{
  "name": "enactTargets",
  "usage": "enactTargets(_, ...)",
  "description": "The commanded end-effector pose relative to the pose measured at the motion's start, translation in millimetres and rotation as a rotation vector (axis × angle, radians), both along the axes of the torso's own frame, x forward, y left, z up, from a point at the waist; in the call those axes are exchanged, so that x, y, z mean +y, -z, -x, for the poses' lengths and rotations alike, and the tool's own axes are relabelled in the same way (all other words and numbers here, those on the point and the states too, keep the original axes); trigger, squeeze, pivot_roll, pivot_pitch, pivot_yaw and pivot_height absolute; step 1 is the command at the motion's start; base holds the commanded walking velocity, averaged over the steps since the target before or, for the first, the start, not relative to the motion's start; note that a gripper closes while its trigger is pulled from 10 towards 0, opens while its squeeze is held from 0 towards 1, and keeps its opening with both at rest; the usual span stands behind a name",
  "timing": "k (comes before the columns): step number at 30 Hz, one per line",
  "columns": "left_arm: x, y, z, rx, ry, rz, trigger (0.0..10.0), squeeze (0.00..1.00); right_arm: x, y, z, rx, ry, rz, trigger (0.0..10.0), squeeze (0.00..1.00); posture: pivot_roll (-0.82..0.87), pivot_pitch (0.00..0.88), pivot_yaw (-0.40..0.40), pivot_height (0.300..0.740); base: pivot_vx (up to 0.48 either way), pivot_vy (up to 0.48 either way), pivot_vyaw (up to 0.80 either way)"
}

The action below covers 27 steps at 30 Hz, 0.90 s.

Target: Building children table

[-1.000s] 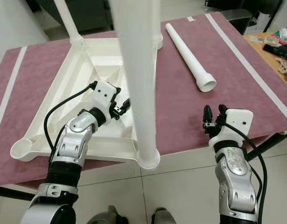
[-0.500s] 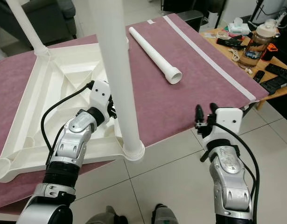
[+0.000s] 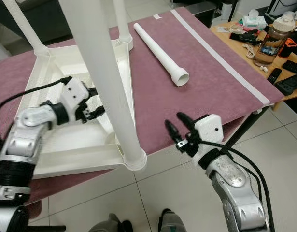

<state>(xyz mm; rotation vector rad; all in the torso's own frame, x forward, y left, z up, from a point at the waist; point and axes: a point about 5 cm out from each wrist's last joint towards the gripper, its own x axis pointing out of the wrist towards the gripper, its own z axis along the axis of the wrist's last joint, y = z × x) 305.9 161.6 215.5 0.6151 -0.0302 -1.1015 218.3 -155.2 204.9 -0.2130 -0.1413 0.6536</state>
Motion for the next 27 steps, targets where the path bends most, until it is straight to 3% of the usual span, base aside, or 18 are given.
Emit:
enactTargets(1,-8.3,11,18.8,0.108,0.171,-0.046,10.0,0.00,10.6,-8,9.0,0.007,-0.113,-0.020,10.0,0.00,-0.14,0.137,0.134,0.740,0.000,0.000,0.00)
enactTargets(5,-16.8,26,29.2,0.155,0.251,-0.098,10.0,0.00,13.5,-16,9.3,0.011,-0.161,-0.061,10.0,0.00,-0.14,0.133,0.124,0.740,0.000,0.000,0.00)
enactTargets(9,-34.1,38,31.7,0.179,0.278,-0.077,10.0,0.00,13.8,-18,7.7,0.021,-0.180,-0.083,10.0,0.00,-0.14,0.131,0.121,0.740,0.000,0.000,0.00)
enactTargets(11,-39.1,43,28.4,0.171,0.263,-0.077,10.0,0.00,14.4,-18,8.1,0.030,-0.193,-0.082,10.0,0.00,-0.14,0.131,0.116,0.740,0.000,0.000,0.00)
enactTargets(13,-46.9,52,15.2,0.135,0.194,-0.086,10.0,0.00,16.6,-17,10.7,0.055,-0.236,-0.078,10.0,0.00,-0.14,0.133,0.112,0.740,0.000,0.000,0.00)
enactTargets(20,-48.7,50,12.2,0.150,0.184,-0.078,10.0,0.00,11.3,-15,9.9,0.086,-0.226,-0.060,10.0,0.00,-0.14,0.139,0.100,0.740,0.000,0.000,0.00)
enactTargets(27,-45.5,40,22.2,0.126,0.117,0.033,10.0,0.00,-2.9,-8,-12.5,0.097,-0.085,-0.077,10.0,0.00,-0.10,0.138,0.046,0.740,0.000,0.000,0.00)
